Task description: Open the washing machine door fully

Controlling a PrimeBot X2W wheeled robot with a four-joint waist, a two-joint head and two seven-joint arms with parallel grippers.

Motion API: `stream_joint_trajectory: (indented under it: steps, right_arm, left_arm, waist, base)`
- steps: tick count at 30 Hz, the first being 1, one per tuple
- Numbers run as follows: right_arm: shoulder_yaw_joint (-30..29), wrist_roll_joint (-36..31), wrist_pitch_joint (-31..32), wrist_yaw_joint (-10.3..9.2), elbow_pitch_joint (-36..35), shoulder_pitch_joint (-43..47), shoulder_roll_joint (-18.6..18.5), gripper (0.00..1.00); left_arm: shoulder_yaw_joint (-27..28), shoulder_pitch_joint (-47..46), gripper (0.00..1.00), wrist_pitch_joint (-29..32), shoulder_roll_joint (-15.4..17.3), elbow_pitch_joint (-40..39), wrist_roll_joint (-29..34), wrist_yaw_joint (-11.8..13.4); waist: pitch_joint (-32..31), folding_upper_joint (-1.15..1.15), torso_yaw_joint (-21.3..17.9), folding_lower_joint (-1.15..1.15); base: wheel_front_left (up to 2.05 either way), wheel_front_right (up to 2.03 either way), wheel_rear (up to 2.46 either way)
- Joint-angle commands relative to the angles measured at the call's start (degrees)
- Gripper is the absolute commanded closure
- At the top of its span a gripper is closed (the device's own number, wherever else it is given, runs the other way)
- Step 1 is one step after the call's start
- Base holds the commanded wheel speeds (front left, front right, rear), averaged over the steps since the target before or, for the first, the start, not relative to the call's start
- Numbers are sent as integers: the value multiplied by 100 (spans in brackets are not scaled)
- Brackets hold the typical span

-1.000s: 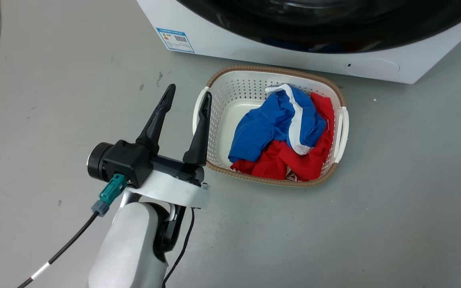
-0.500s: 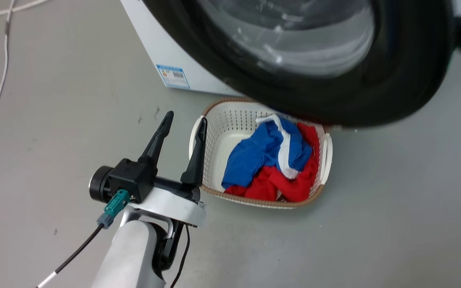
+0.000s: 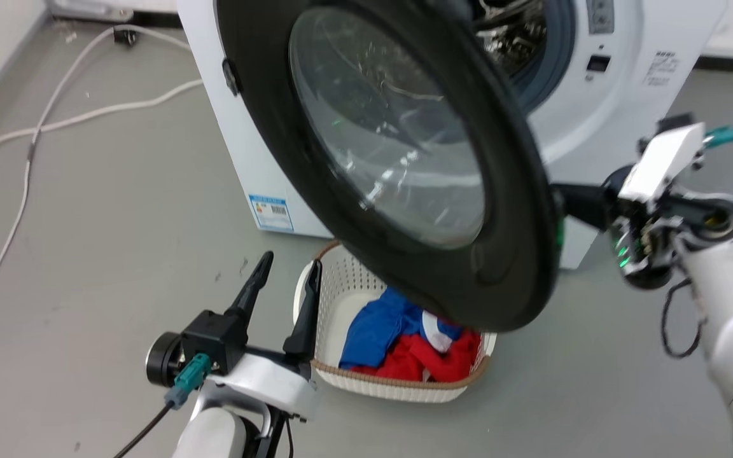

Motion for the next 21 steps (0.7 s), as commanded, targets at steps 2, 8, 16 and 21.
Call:
stream_joint_trajectory:
  steps: [2,8,16,21]
  right_arm:
    - [42,50,89,14,-199,357,185,100]
    - [215,80,172,14,-639,901,682,100]
    - [531,356,124,14,-1102,1345,971,100]
    - [1015,839,-50,14,-1403,1599,978,100]
  left_arm:
    - [6,152,0,-15,-3,49,35,-30]
    - [54,395,0,-15,32,75,48,-54]
    - [69,435,0,-15,56,87,68,-78]
    - [76,460,0,-14,64,112,61,-78]
  waist:
    - [-327,0,-19,1]
    - [-568,0,-67,1]
    - [-608,0,27,1]
    - [-636,0,40,1]
  base:
    - [0,0,0]
    - [0,0,0]
    - [0,0,0]
    - [0,0,0]
